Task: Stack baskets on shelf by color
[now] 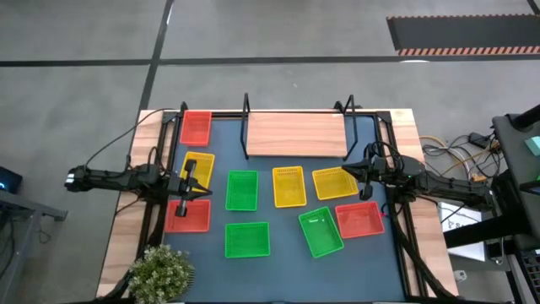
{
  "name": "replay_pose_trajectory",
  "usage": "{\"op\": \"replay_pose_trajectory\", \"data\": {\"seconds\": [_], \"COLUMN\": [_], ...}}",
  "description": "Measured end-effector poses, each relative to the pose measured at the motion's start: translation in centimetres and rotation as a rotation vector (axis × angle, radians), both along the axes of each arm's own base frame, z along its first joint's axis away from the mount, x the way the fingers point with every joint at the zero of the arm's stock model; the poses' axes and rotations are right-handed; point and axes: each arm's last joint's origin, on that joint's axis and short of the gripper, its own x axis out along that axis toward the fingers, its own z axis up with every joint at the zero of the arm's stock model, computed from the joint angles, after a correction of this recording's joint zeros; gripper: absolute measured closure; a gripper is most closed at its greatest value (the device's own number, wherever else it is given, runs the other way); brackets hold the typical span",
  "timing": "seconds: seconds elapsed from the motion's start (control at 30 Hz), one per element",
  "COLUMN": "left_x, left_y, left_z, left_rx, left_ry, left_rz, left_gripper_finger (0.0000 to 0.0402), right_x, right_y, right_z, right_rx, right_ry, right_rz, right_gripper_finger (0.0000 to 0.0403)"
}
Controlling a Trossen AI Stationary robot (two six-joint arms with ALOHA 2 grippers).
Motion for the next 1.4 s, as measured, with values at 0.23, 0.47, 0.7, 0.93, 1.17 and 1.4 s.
{"op": "replay_pose_trajectory", "data": {"seconds": [0.23, 0.47, 0.7, 0.93, 1.17, 1.4], "left_x": [0.0, -0.1, -1.1, -0.8, -1.6, -1.7], "left_y": [0.0, 0.0, 0.1, 0.0, 0.3, 0.3], "left_z": [0.1, 2.6, 4.9, 5.1, 6.7, 8.6], "left_rx": [0.004, -0.169, -0.267, -0.264, -0.289, -0.278], "left_ry": [-0.006, -0.243, -0.488, -0.503, -0.685, -0.738], "left_rz": [0.001, -0.016, -0.056, -0.061, -0.004, -0.008], "left_gripper_finger": [0.0402, 0.0402, 0.0402, 0.0402, 0.0402, 0.0402], "right_x": [0.0, 0.0, 0.0, 0.0, 0.0, -0.3], "right_y": [0.0, 0.0, 0.0, 0.0, 0.0, 0.2], "right_z": [0.0, 0.0, 0.0, 0.1, 0.5, 2.4], "right_rx": [-0.001, 0.000, -0.028, -0.020, 0.133, 0.098], "right_ry": [0.000, 0.000, 0.002, -0.012, -0.079, -0.267], "right_rz": [0.000, 0.000, -0.002, -0.002, 0.002, 0.075], "right_gripper_finger": [0.0394, 0.0394, 0.0394, 0.0394, 0.0394, 0.0394]}}
